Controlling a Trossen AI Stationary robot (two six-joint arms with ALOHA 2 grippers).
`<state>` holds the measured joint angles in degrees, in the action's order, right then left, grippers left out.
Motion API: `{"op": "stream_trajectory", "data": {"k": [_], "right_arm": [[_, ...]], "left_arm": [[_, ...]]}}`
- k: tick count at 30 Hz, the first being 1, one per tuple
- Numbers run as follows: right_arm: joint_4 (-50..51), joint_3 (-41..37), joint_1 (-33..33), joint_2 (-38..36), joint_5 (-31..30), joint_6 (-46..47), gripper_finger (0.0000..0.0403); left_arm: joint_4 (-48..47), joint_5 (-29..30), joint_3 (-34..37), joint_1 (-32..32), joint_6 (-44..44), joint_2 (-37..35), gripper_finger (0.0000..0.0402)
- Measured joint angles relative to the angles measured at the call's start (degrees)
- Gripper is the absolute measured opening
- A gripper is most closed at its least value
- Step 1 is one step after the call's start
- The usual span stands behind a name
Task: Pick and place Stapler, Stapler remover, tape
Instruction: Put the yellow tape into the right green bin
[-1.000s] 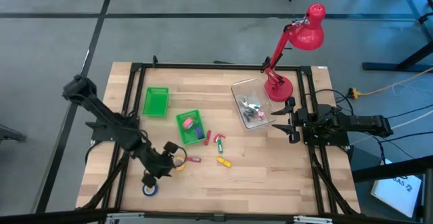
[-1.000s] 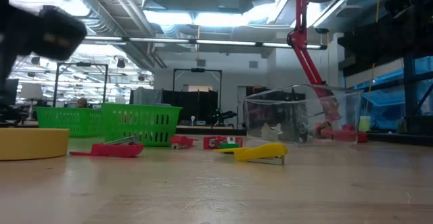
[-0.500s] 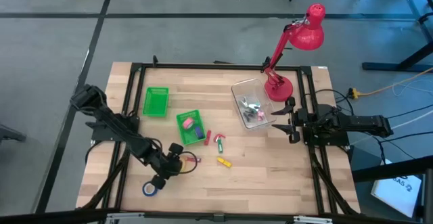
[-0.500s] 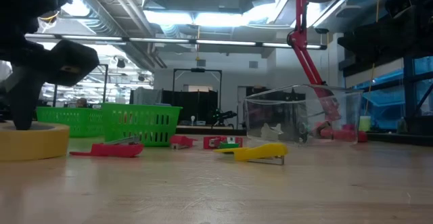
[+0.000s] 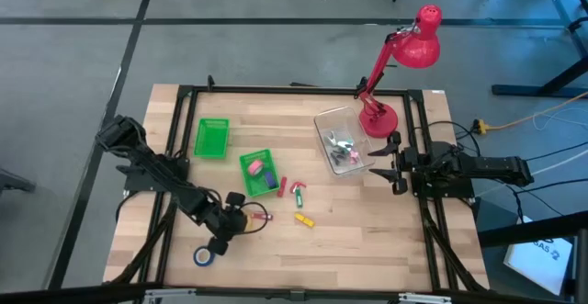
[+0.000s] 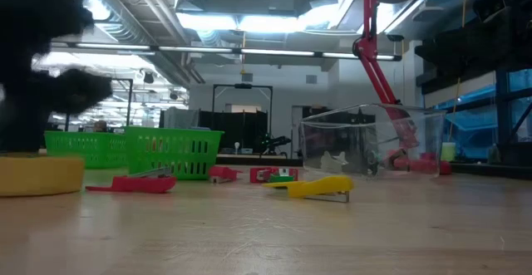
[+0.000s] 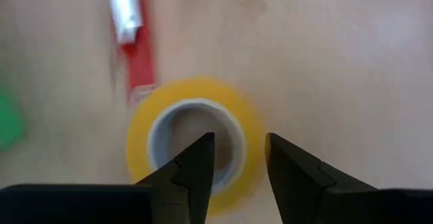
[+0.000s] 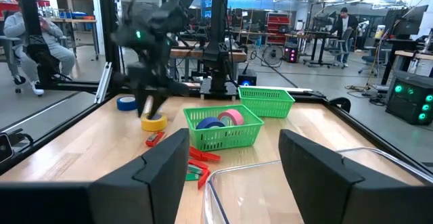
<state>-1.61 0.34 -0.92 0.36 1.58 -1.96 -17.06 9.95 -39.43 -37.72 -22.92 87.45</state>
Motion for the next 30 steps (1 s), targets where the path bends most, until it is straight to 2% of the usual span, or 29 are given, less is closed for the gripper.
{"op": "stream_trajectory", "data": {"k": [6,20,23,27,30], "right_arm": [[0.00,0.00,0.01,-0.02,0.01,0.00,0.0232],[-0.02,0.00,-0.01,-0.02,0.01,0.00,0.0232],[-0.01,0.00,0.00,-0.02,0.01,-0.02,0.0232],[0.00,0.00,-0.01,-0.02,0.01,0.00,0.0232],[-0.02,0.00,0.01,0.00,0.01,-0.02,0.0232]], "left_arm": [[-1.68,2.09,0.14,-0.02,-6.56,-2.71,0.0130],[-1.54,-1.48,0.25,-0.01,-6.32,0.23,0.0125],[-1.35,-1.62,0.25,0.01,-6.32,0.34,0.0098],[-1.33,-2.60,0.25,0.01,-7.42,0.27,0.0034],[-0.65,-4.50,0.26,-0.16,-8.29,-0.42,0.0034]]}}
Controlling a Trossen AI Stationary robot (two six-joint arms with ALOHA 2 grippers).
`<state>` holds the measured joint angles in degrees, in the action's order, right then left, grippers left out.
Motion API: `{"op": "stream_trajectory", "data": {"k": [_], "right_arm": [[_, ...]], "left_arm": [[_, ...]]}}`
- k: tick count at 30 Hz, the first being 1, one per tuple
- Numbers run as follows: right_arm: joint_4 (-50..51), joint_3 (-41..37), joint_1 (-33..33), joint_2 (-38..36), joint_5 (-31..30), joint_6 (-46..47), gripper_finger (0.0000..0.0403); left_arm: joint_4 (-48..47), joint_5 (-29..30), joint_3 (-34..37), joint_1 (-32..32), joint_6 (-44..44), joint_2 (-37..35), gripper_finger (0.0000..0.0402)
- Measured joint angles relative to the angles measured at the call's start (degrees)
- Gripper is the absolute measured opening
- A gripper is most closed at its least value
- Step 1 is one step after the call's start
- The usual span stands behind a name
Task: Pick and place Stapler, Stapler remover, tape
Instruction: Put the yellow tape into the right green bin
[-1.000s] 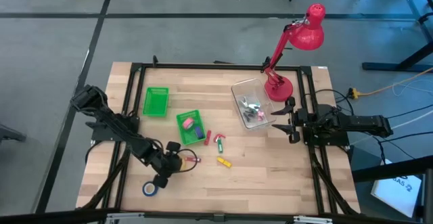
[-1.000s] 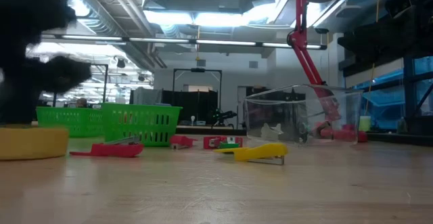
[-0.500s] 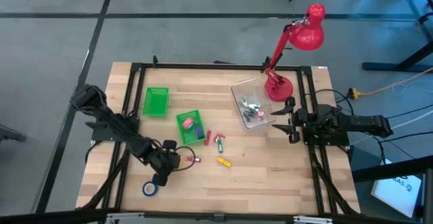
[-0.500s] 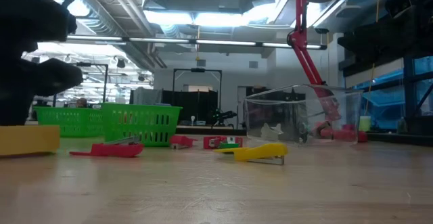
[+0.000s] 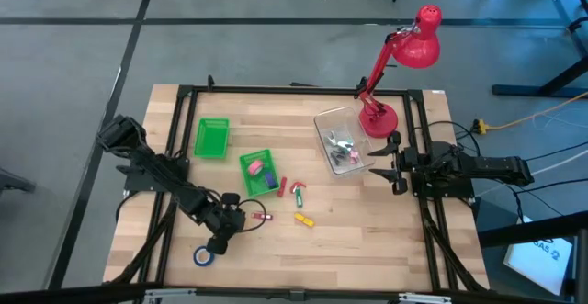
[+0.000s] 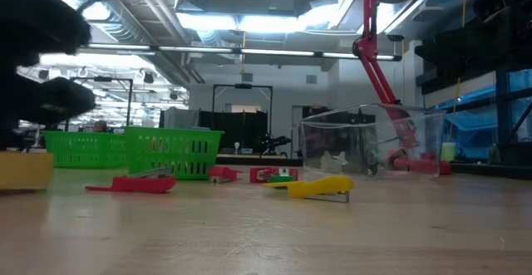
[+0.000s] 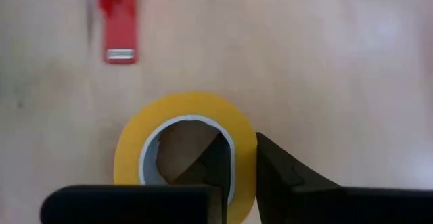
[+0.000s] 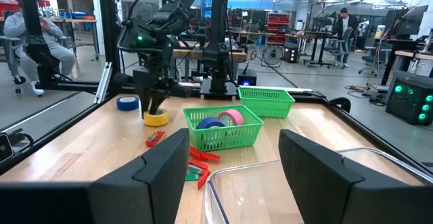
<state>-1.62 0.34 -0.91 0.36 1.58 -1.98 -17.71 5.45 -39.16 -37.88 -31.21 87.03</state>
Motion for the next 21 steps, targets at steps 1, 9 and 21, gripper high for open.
{"op": "stream_trajectory", "data": {"k": [1,9,21], "right_arm": [[0.01,0.00,-0.02,-0.02,0.00,0.02,0.0232],[0.02,0.00,0.00,-0.02,0.00,0.00,0.0232],[0.02,0.00,-0.02,-0.02,0.00,0.00,0.0232]], "left_arm": [[0.29,-0.09,0.01,-0.07,0.20,-0.63,0.0034],[8.02,3.06,-0.03,-0.30,0.84,-12.28,0.0034],[11.11,13.83,-0.06,4.75,4.30,-24.06,0.0034]]}}
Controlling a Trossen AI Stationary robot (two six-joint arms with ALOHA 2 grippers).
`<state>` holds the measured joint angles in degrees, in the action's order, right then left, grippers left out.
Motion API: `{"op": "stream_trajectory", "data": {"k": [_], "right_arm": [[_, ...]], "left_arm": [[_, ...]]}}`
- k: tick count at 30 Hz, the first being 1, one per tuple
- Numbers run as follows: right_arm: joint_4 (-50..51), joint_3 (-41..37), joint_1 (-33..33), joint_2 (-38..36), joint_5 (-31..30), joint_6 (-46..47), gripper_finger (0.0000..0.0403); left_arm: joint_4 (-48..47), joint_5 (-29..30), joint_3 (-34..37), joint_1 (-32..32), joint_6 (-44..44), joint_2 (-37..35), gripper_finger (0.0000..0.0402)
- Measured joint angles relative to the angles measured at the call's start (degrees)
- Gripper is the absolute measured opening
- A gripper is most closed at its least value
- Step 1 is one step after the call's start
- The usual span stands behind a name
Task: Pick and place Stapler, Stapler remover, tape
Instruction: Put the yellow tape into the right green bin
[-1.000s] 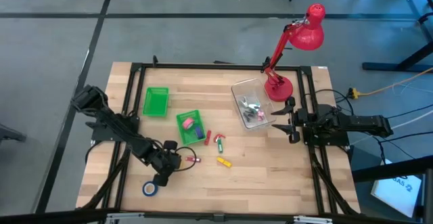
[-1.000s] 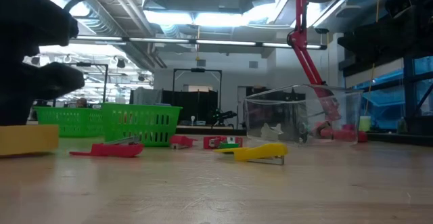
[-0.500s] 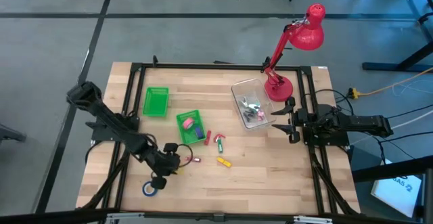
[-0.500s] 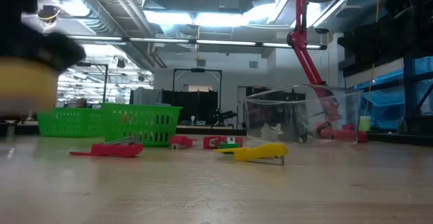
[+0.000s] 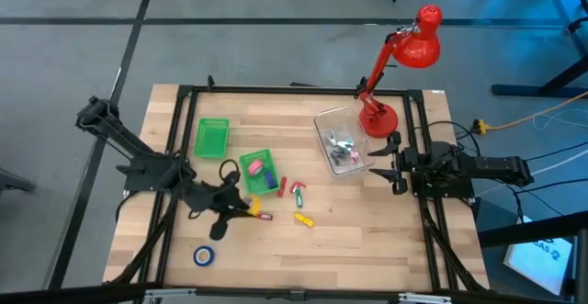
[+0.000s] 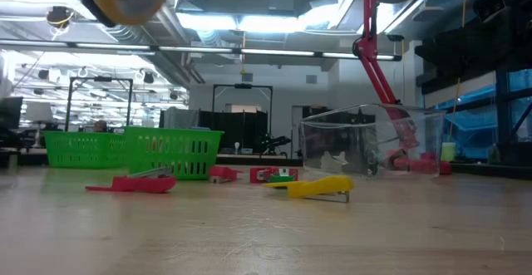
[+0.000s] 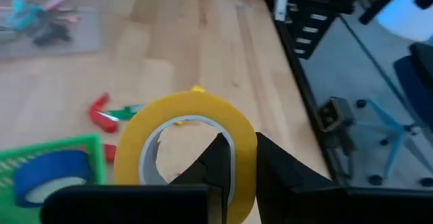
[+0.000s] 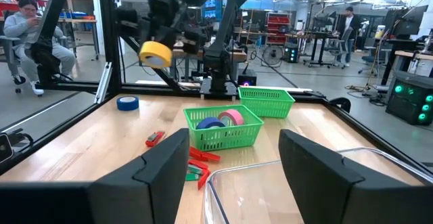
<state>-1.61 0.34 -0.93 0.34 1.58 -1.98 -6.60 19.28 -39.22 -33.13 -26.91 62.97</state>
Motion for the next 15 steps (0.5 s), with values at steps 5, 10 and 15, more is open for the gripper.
{"op": "stream_trajectory", "data": {"k": [5,10,15], "right_arm": [[0.00,0.00,0.02,0.00,0.00,0.00,0.0232],[-0.01,0.00,0.01,0.01,0.00,0.00,0.0232],[0.00,0.00,0.01,0.00,-0.02,0.00,0.0232]], "left_arm": [[4.13,-4.85,1.65,6.99,3.12,0.38,0.0034],[17.73,-12.35,8.77,14.78,3.57,0.38,0.0034],[26.75,-16.21,16.03,21.00,0.25,0.38,0.0034]]}}
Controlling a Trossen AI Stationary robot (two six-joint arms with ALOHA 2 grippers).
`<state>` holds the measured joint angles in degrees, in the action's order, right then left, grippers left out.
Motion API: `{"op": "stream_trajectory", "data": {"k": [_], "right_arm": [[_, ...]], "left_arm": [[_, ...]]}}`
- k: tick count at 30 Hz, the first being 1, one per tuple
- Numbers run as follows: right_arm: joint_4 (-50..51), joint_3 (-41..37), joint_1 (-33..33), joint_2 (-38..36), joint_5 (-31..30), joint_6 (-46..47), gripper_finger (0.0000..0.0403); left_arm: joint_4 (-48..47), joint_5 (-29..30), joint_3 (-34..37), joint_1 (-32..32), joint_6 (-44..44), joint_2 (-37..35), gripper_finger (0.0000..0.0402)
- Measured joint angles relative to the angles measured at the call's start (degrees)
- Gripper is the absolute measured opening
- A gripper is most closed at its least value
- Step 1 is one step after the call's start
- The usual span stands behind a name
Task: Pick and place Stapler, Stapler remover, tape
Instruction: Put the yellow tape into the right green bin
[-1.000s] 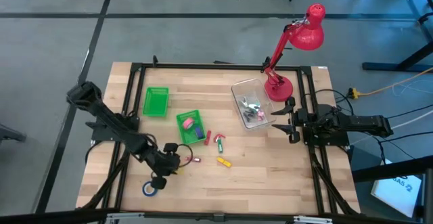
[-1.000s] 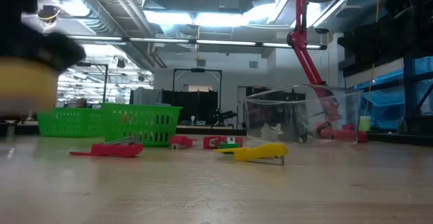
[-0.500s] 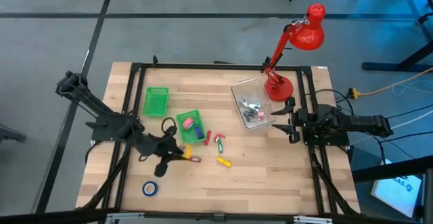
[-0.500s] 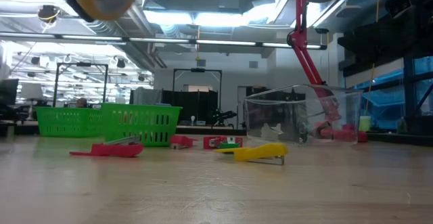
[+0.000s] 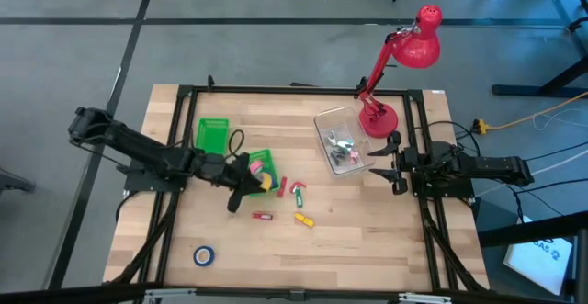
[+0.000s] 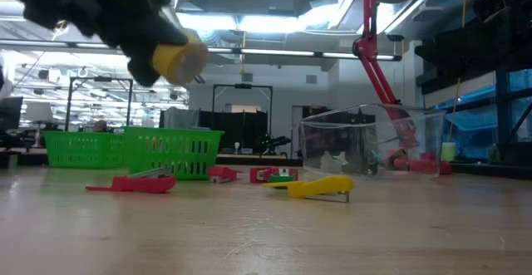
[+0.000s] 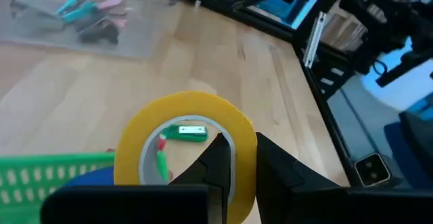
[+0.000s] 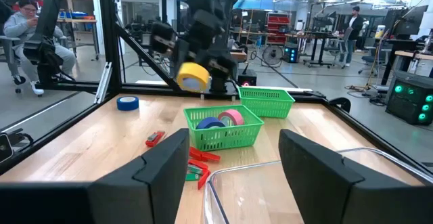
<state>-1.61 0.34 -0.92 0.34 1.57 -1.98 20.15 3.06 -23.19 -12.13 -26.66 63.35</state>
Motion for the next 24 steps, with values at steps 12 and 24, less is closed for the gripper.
{"op": "stream_trajectory", "data": {"k": [12,24], "right_arm": [[0.00,0.00,0.02,0.02,0.02,0.00,0.0232],[0.00,0.00,0.00,0.02,0.02,0.00,0.0232]], "left_arm": [[13.85,-7.92,11.29,7.53,-10.58,1.97,0.0052],[16.05,-7.77,12.62,12.19,-13.26,4.09,0.0078]]}}
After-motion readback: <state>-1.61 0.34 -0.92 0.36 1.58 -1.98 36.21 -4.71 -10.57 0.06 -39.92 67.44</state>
